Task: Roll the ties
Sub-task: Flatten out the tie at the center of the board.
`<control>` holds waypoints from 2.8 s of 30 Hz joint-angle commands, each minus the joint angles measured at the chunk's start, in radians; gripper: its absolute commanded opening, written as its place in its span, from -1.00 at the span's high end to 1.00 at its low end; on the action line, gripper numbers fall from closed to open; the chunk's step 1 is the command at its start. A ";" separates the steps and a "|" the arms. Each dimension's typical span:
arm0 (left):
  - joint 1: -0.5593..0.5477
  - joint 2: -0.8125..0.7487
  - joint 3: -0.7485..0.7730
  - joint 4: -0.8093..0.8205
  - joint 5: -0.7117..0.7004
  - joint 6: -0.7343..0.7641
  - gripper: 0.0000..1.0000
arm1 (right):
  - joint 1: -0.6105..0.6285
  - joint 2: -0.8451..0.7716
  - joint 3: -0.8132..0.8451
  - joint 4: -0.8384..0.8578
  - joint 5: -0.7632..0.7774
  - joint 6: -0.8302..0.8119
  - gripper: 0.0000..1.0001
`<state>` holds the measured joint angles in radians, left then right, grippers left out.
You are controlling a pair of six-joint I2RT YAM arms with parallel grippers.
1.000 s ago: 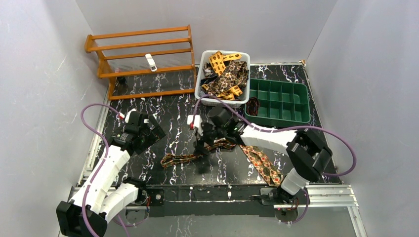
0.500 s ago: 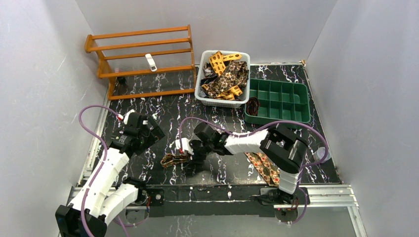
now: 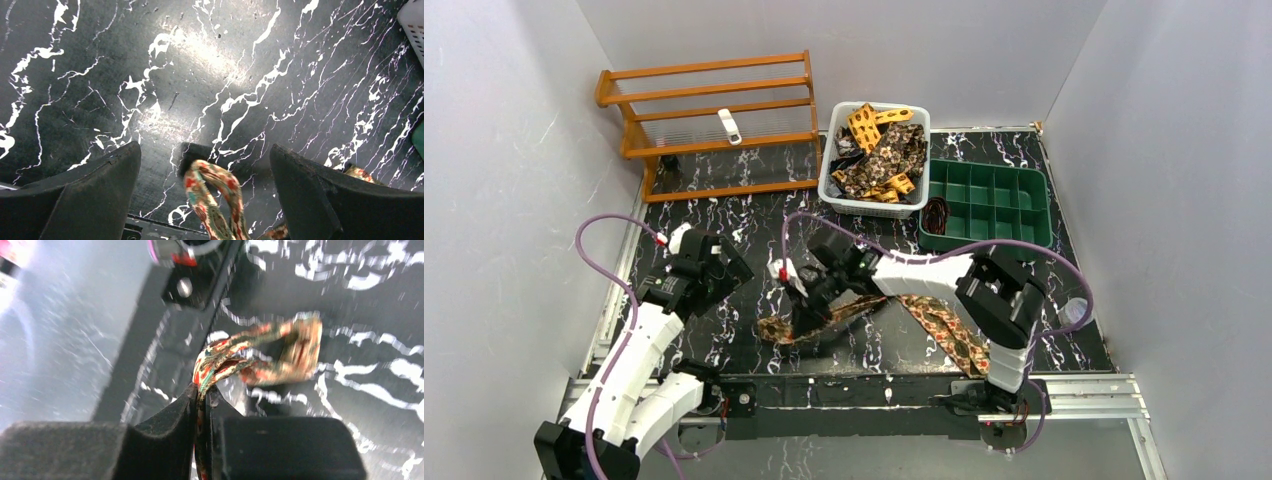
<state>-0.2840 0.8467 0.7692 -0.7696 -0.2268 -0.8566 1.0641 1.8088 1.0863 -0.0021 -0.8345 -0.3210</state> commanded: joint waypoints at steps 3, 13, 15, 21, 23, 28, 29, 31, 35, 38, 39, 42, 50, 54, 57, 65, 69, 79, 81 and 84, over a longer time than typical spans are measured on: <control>0.004 -0.041 0.079 -0.050 -0.082 -0.006 -0.97 | -0.063 0.221 0.371 -0.220 -0.288 0.265 0.60; 0.003 -0.071 0.096 -0.095 -0.098 0.000 -0.97 | -0.150 0.498 0.753 -0.584 -0.255 0.240 0.78; 0.004 -0.074 0.095 -0.090 -0.098 -0.005 -0.97 | -0.158 0.478 0.743 -0.541 -0.242 0.301 0.72; 0.004 -0.071 0.089 -0.067 -0.072 0.009 -0.97 | -0.235 0.512 0.732 -0.527 -0.218 0.396 0.70; 0.004 -0.067 0.081 -0.059 -0.060 0.010 -0.97 | -0.245 0.529 0.752 -0.551 -0.178 0.406 0.63; 0.004 -0.059 0.050 -0.029 -0.020 0.007 -0.97 | -0.257 0.588 0.838 -0.649 0.005 0.403 0.36; 0.005 -0.056 0.047 -0.027 -0.017 0.008 -0.97 | -0.263 0.596 0.855 -0.664 0.033 0.407 0.29; 0.005 -0.051 0.040 -0.024 -0.013 0.012 -0.97 | -0.264 0.591 0.870 -0.667 0.065 0.408 0.13; 0.003 -0.031 0.014 -0.008 -0.001 0.018 -0.97 | -0.265 0.547 0.880 -0.648 0.186 0.414 -0.04; 0.004 0.015 -0.008 -0.018 -0.009 0.000 -0.97 | -0.265 0.495 0.852 -0.621 0.226 0.413 -0.10; 0.004 0.028 -0.019 -0.012 -0.013 -0.003 -0.97 | -0.265 0.476 0.838 -0.613 0.245 0.411 -0.11; 0.005 0.065 -0.052 0.025 -0.032 -0.017 -0.97 | -0.265 0.400 0.784 -0.595 0.310 0.409 -0.14; 0.042 0.154 -0.076 0.133 -0.056 0.006 -0.97 | -0.292 -0.054 0.325 -0.330 0.675 0.563 -0.96; 0.077 0.207 -0.081 0.198 -0.007 0.040 -0.97 | -0.380 -0.289 0.034 -0.232 0.678 0.772 -0.97; 0.095 0.238 -0.079 0.228 0.010 0.067 -0.97 | -0.416 -0.415 -0.120 -0.275 0.679 0.925 -0.97; 0.161 0.257 -0.058 0.241 0.014 0.112 -0.97 | -0.416 -0.741 -0.415 -0.434 0.673 1.211 -0.95; 0.164 0.247 -0.039 0.239 0.035 0.117 -0.97 | -0.417 -0.862 -0.525 -0.485 0.727 1.320 -0.97; 0.165 0.210 -0.005 0.189 0.017 0.139 -0.97 | -0.456 -0.702 -0.594 -0.396 0.751 1.313 -0.97; 0.166 0.210 0.007 0.178 0.017 0.145 -0.97 | -0.483 -0.660 -0.583 -0.372 0.789 1.264 -0.97; 0.166 0.207 0.011 0.173 0.014 0.149 -0.97 | -0.521 -0.588 -0.551 -0.343 0.823 1.180 -0.97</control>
<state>-0.1253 1.0763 0.7498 -0.5537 -0.1947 -0.7246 0.5861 1.1332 0.5152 -0.4053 -0.1253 0.9730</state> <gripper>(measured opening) 0.983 0.984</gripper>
